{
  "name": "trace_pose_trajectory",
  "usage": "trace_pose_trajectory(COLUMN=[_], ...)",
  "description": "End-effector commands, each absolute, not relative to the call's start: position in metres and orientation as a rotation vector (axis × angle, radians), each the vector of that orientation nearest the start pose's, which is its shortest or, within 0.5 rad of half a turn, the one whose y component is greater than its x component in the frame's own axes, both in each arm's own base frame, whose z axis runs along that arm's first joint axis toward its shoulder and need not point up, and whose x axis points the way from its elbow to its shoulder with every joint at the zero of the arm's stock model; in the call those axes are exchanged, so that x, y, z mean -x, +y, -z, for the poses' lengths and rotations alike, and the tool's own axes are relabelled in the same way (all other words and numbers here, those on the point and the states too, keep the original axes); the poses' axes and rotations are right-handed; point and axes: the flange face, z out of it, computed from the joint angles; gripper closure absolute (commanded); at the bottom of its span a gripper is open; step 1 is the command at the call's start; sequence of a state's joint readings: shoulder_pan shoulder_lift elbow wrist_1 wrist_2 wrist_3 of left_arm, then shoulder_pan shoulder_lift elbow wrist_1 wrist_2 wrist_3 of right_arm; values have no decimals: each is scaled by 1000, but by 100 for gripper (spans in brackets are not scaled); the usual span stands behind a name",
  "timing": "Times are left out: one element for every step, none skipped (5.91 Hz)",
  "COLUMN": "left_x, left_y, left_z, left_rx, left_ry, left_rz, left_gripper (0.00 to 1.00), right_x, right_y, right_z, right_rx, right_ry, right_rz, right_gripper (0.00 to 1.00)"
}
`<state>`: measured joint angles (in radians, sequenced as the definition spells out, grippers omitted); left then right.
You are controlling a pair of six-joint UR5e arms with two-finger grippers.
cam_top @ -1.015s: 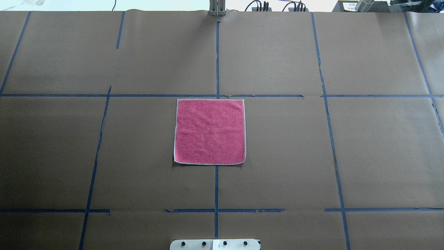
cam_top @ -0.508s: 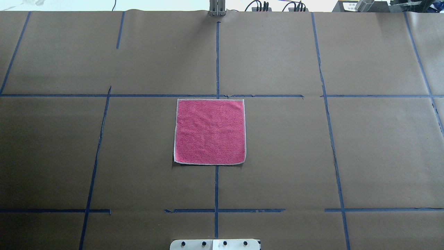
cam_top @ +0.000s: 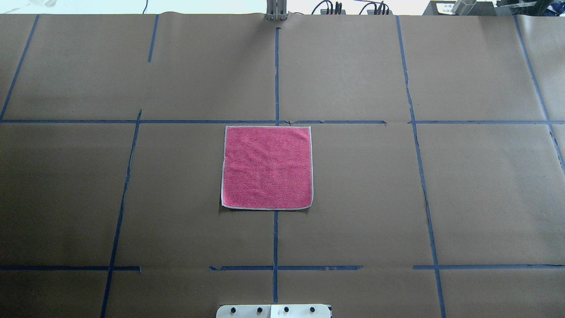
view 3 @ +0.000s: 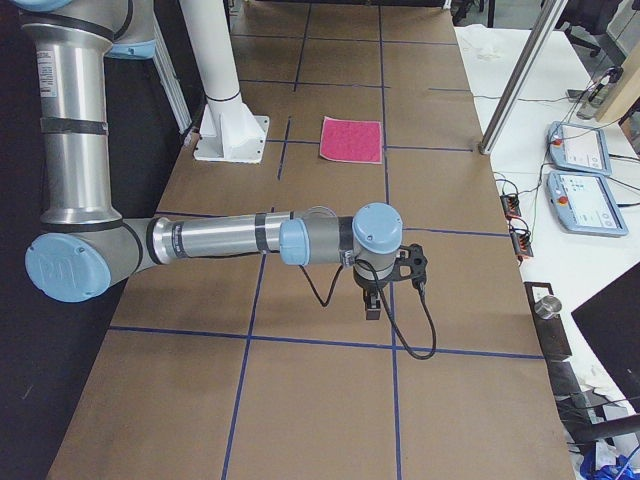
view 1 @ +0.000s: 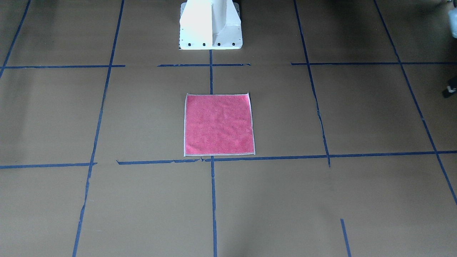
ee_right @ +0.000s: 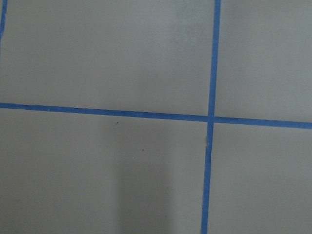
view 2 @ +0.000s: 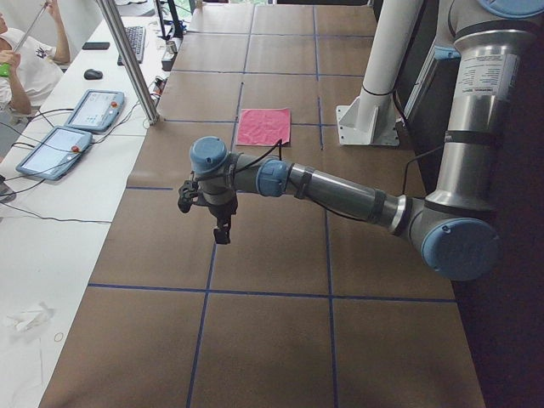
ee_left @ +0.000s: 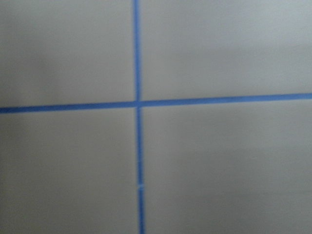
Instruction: Fold towel twice with both arms
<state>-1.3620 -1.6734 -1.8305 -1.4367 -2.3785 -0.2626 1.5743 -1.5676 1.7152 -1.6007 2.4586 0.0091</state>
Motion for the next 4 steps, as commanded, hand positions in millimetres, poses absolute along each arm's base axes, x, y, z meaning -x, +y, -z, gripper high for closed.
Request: trace_pose_trajectory(left_x=[-147,-219,-295,-345], left_y=[-528,-527,-505,-484], left_z=[-410,-357,-319,-286], left_rx=[32,85,97,136], left_ry=[870,876,835,852], left_rz=[10,85,129,154], left_gripper=[0,0,0,0], right_x=[-49,-27,7,63], right_y=[-497,-505,-508,-506], right_z=[-568,-556,-530,-496], right_rx=[-118,-142,-121,-85], right_ry=[-927,-932,-958,-1006], right_rz=[48,78,8,-42], right_gripper=[0,0,0,0])
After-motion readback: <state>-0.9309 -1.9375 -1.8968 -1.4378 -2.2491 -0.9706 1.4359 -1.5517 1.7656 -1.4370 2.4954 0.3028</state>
